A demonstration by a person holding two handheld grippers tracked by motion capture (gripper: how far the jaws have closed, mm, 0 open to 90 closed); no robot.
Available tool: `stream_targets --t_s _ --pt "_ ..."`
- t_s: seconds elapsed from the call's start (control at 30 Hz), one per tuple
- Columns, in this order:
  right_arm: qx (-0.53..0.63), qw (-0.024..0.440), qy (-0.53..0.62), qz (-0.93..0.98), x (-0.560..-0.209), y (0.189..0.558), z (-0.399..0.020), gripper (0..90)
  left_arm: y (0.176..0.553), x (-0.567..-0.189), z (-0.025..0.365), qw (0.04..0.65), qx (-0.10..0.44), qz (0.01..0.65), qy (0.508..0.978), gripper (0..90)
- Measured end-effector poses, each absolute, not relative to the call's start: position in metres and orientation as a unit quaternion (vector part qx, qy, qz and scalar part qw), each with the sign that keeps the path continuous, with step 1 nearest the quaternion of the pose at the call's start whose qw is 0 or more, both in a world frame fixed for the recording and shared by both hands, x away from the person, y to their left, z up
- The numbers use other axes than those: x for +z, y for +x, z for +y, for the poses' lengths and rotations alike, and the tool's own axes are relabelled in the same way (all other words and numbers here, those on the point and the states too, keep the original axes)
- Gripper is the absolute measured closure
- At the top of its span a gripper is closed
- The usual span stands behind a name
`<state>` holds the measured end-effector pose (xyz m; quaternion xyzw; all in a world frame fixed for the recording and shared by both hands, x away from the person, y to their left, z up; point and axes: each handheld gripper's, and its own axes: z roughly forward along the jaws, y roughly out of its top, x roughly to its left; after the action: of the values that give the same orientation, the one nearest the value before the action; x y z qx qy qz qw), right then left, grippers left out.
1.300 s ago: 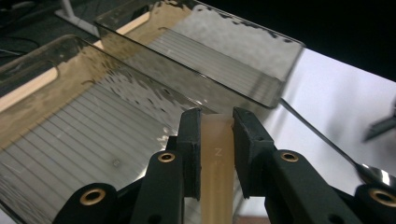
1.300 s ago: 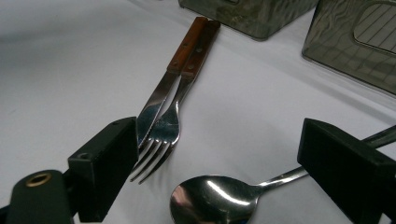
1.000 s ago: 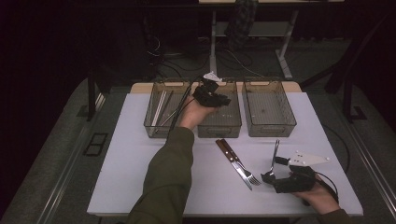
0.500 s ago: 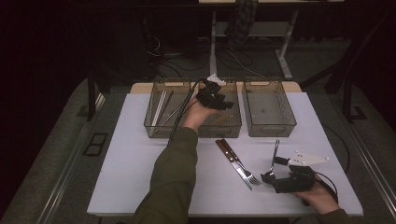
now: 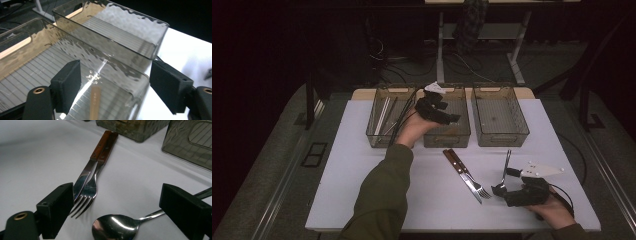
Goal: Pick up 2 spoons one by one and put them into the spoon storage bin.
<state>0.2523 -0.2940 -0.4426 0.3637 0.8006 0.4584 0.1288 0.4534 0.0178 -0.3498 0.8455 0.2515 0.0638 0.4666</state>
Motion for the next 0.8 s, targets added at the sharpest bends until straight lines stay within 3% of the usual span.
stream_targets --t_s 0.8 --pt "0.451 0.127 0.369 0.803 -0.446 0.255 -0.292 12.2 0.370 -0.362 0.064 0.482 0.075 0.222 0.844 5.1"
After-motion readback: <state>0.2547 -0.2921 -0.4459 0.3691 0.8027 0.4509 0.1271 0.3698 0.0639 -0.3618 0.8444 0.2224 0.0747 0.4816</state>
